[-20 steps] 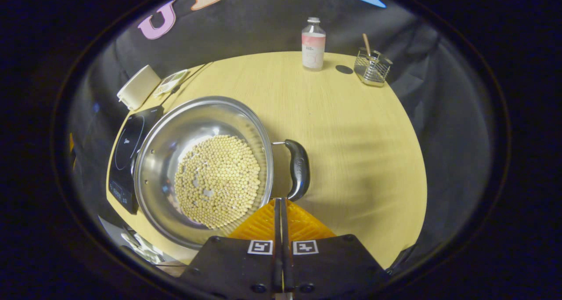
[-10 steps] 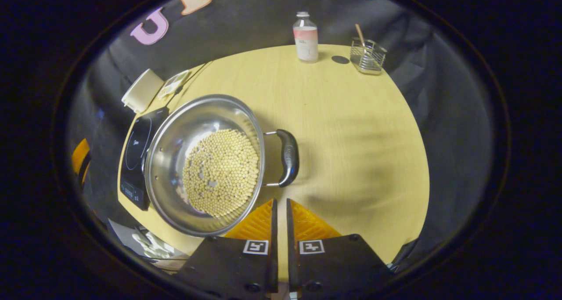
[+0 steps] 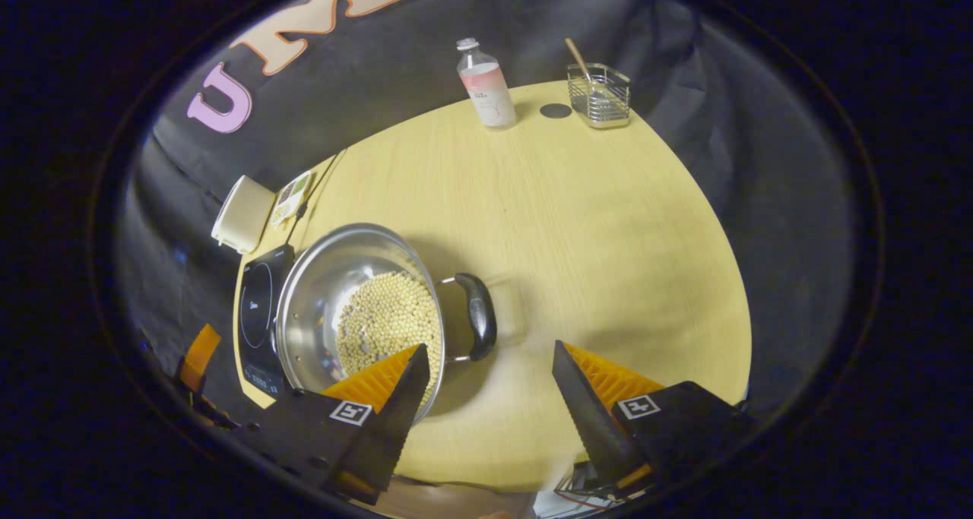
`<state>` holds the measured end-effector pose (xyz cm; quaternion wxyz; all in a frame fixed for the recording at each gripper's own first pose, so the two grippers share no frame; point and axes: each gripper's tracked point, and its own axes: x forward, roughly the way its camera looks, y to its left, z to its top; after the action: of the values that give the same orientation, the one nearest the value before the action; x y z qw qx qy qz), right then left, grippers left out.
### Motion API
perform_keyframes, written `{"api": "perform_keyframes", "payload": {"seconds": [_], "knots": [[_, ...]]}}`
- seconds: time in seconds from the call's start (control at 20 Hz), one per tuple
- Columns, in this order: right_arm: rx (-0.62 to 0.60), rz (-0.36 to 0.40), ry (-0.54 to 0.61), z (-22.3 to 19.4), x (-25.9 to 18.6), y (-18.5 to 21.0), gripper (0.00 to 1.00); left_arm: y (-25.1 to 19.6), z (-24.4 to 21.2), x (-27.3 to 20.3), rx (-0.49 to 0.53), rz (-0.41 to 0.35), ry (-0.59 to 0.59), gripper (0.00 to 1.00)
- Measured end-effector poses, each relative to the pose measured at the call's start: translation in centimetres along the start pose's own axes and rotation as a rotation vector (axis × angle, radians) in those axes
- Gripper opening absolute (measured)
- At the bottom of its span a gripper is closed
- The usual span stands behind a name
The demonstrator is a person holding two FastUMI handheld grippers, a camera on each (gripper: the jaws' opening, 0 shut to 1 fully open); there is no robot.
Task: First push the handle of the pot to place it horizontally, then grasp the pot with both hands and set it on the induction cooktop.
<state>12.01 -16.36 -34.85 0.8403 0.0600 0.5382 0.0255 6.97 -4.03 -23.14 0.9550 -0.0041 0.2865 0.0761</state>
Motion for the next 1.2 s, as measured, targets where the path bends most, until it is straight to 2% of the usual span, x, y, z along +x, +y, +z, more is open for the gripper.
{"api": "perform_keyframes", "payload": {"seconds": [0.15,0.2,0.25,0.55,0.6,0.65,0.7,0.75,1.2], "knots": [[-0.010,0.002,0.016,0.4,1.5,0.2,1.00,-0.8,-1.5,2.0,-0.018,-0.049,0.075,0.97],[-0.013,0.004,0.025,0.5,2.0,0.3,0.93,-1.0,-2.1,2.5,-0.043,-0.063,0.102,0.97],[-0.016,0.007,0.034,0.4,2.4,0.5,1.00,-1.3,-2.4,3.0,-0.071,-0.078,0.122,0.97],[-0.017,0.035,0.087,0.5,5.1,1.3,1.00,-2.2,-5.5,6.4,-0.158,-0.137,0.270,0.96],[-0.019,0.035,0.096,0.5,5.4,1.3,0.94,-2.2,-6.0,6.8,-0.175,-0.141,0.292,0.96],[-0.024,0.036,0.106,0.3,5.7,1.3,0.94,-2.4,-6.4,7.1,-0.186,-0.144,0.312,0.96],[-0.028,0.036,0.115,0.1,6.0,1.3,1.00,-2.5,-6.7,7.3,-0.196,-0.150,0.329,0.96],[-0.033,0.038,0.121,0.0,6.2,1.4,1.00,-2.7,-6.9,7.5,-0.205,-0.158,0.339,0.96],[-0.050,0.073,0.185,-0.8,8.6,2.2,0.98,-4.3,-9.1,9.8,-0.186,-0.205,0.445,0.92]]}}
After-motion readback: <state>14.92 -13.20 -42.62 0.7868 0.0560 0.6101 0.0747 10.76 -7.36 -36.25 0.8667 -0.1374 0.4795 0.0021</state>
